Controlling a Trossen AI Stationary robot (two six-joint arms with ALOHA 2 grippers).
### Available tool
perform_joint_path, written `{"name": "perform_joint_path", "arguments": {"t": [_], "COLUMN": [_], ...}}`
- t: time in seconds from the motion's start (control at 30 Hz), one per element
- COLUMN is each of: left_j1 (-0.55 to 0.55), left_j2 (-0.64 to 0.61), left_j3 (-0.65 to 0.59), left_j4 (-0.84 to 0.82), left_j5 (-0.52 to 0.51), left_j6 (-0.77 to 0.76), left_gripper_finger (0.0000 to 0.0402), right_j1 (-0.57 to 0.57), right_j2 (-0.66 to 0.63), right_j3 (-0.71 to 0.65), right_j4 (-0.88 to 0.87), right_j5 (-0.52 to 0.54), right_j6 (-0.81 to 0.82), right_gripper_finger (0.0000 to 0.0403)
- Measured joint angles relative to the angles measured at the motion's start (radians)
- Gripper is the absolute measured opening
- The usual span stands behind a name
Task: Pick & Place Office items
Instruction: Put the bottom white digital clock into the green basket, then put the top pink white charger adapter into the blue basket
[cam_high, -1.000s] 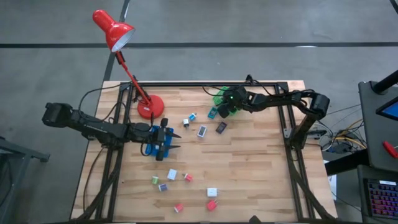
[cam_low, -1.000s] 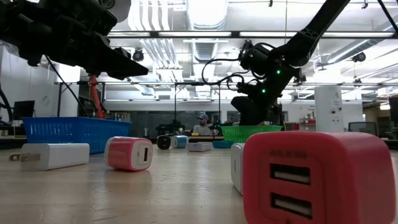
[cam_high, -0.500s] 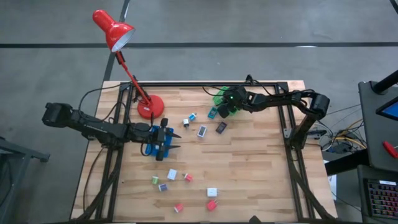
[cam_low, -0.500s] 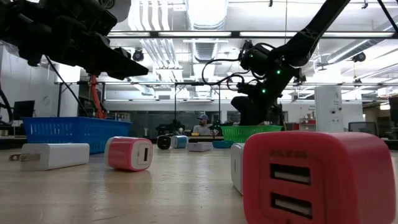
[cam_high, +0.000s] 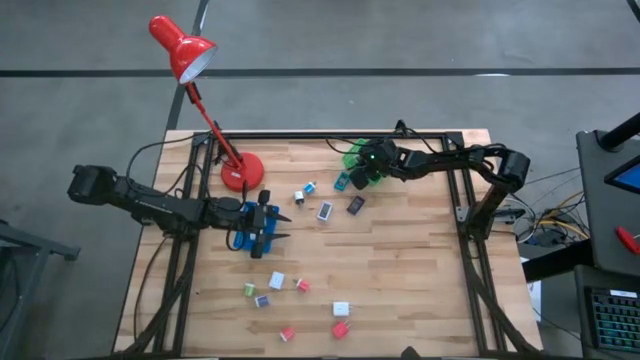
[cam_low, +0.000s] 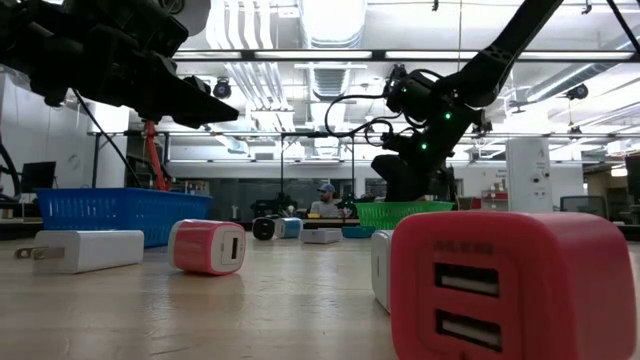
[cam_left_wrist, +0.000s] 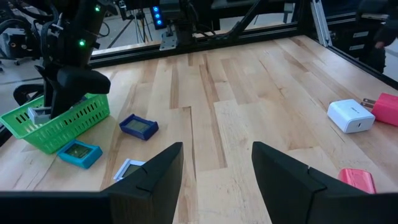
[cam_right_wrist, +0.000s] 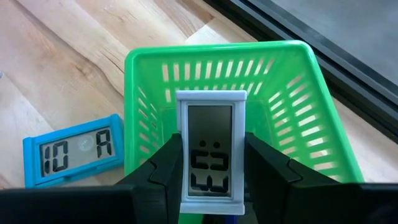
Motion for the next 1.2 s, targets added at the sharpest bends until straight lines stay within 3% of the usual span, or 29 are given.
{"name": "perform_joint_path", "arguments": {"t": [0.2,0.37,0.67,0.97,1.2], "left_j1": [0.000,0.000,0.000,0.000,0.000], "left_j2": [0.000,0.000,0.000,0.000,0.000], "left_j3": [0.000,0.000,0.000,0.000,0.000], "left_j4": [0.000,0.000,0.000,0.000,-0.016], "left_j5": [0.000,0.000,0.000,0.000,0.000], "left_j6": [0.000,0.000,0.003,0.003,0.001], "left_gripper_finger": [0.0195,0.0195,0.0195,0.0195,0.0195], "right_j1": [-0.001,0.001,0.063,0.198,0.302], "right_j2": [0.006,0.005,0.003,0.002,0.002], "right_j3": [-0.005,-0.004,-0.005,-0.019,-0.065], "right_j4": [-0.009,0.003,0.220,0.511,0.738], "right_j5": [0.032,0.083,0.142,0.235,0.240], "right_j6": [0.033,0.033,-0.071,-0.248,-0.358], "right_gripper_finger": [0.0217,0.0255,0.0262,0.0256,0.0257]}}
